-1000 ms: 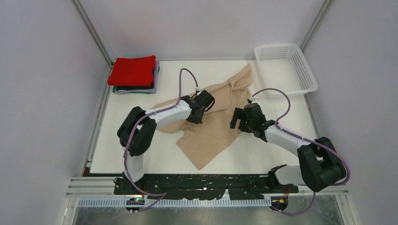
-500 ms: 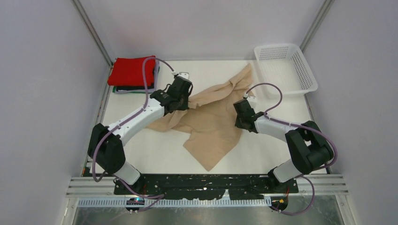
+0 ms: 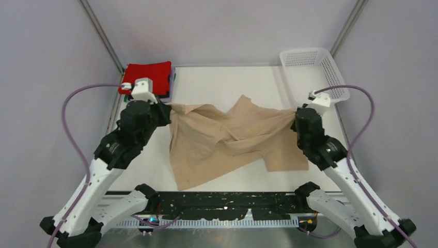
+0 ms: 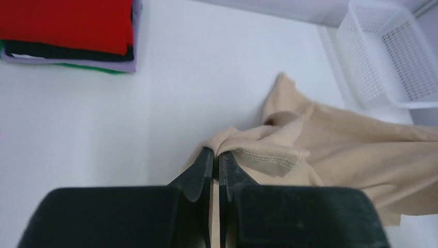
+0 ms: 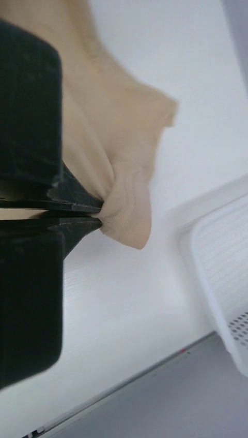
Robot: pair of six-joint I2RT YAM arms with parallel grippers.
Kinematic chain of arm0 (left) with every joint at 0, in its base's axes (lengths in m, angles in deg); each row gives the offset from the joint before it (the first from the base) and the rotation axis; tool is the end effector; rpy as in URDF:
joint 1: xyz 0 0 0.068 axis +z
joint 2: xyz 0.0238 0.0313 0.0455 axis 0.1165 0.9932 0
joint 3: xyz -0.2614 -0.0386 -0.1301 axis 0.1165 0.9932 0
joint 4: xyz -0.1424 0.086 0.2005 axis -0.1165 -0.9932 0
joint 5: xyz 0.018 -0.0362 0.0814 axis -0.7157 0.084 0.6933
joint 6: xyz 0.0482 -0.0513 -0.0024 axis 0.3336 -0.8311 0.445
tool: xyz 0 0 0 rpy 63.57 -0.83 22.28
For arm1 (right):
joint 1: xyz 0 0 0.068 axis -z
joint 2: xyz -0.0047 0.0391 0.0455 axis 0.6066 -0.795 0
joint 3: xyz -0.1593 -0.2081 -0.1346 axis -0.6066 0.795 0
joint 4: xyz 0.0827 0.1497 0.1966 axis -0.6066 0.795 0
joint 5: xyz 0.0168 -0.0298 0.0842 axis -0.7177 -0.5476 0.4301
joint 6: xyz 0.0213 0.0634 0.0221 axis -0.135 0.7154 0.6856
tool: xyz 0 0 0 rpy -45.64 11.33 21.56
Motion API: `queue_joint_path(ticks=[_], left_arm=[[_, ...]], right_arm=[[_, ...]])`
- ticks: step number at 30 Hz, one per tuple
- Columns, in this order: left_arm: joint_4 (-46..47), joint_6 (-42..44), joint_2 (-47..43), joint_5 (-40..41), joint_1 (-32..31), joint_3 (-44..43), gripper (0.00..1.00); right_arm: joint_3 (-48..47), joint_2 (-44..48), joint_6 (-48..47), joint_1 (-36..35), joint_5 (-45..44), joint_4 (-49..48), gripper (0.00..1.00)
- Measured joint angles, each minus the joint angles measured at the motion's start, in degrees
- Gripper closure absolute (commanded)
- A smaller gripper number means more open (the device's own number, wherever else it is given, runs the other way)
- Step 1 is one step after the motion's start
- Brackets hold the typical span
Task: Fold and stack the t-shirts
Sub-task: Flatten out the tshirt
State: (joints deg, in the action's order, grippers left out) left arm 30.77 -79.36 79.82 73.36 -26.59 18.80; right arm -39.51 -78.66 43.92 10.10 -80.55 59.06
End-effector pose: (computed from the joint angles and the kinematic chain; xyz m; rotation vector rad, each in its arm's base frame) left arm 0.1674 -0.0845 0.4141 -0.1536 1.9321 -0.3466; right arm 0.1788 0.0505 0.3231 0.3177 1.9902 -0.1977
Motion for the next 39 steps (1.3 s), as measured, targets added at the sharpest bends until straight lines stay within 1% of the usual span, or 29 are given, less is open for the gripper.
queue_joint_path(ticks=[3,7,10,14,17,20,25,26,28,29,31,32,33,35,36,37,38,39], left_arm=[[-2.36,-0.13,-7.32,2.16,0.0,-1.88,1.0],[-3.85,0.2,-15.34,4.55,0.02,-6.27,1.0],[-5.51,0.74,-20.33,7.37,0.02,-11.32,1.0],[-5.86,1.07,-22.69,9.81,0.02,-16.48,1.0],[-6.14,1.42,-22.38,11.52,0.02,-17.22,1.0],[-7.23,1.81,-20.22,14.71,0.02,-17.2,1.0],[-6.43,2.73,-12.09,19.8,0.76,-15.13,1.0],[-6.27,2.64,-9.62,19.91,2.21,-14.27,1.0],[-5.38,2.19,-3.8,17.42,7.96,-12.41,1.0],[-4.2,1.81,-0.57,15.26,11.56,-11.08,0.96],[-1.46,1.07,5.62,12.02,16.79,-8.35,0.8],[0.22,1.03,9.05,10.34,18.84,-6.95,0.74],[2.25,1.01,13.42,8.28,20.44,-5.75,0.71],[5.31,0.87,22.99,4.63,22.56,-5.05,0.7],[6.38,0.72,28.3,2.93,23.37,-5.73,0.69],[6.21,0.7,33.9,1.31,23.96,-7.69,0.57],[5.33,0.72,39.74,-0.15,24.37,-10.95,0.35],[4.55,0.79,44.11,-1.18,24.57,-14.05,0.1]], right_arm=[[-4.72,10.25,-2.84,0.04,-0.2,1.75,0.95],[-12.72,18.88,-5.68,0.04,0.79,3.54,0.95],[-19.45,22.8,-7.06,0.04,1.88,4.83,0.95],[-25.44,24.57,-7.63,0.04,4.07,6.25,0.95],[-26.56,24.61,-8.04,0.04,6.05,7.06,0.95],[-26.38,23.87,-8.31,0.02,6.6,8.46,0.95],[-24.09,19.34,-8.48,0.04,2.78,8.46,0.95],[-23.04,17.59,-8.44,0.07,1.27,8.15,0.95],[-20.5,13.27,-7.98,0.17,-1.68,7.54,0.95],[-18.93,10.29,-7.65,0.48,-2.82,7.17,0.95],[-16.2,4.37,-6.78,1.55,-3.61,6.45,0.94],[-14.47,0.55,-6.32,2.69,-3.1,5.33,0.92],[-12.68,-3.63,-5.86,4.33,-1.88,3.93,0.91],[-10.25,-11.78,-4.92,7.32,0.87,1.09,0.87],[-9.55,-16.46,-4.33,8.81,2.38,-0.02,0.78],[-9.35,-20.81,-3.72,10.25,3.58,-0.94,0.71],[-9.42,-24.92,-3.19,11.43,4.37,-1.95,0.55],[-9.7,-27.58,-2.82,12.07,4.72,-2.62,0.48]])
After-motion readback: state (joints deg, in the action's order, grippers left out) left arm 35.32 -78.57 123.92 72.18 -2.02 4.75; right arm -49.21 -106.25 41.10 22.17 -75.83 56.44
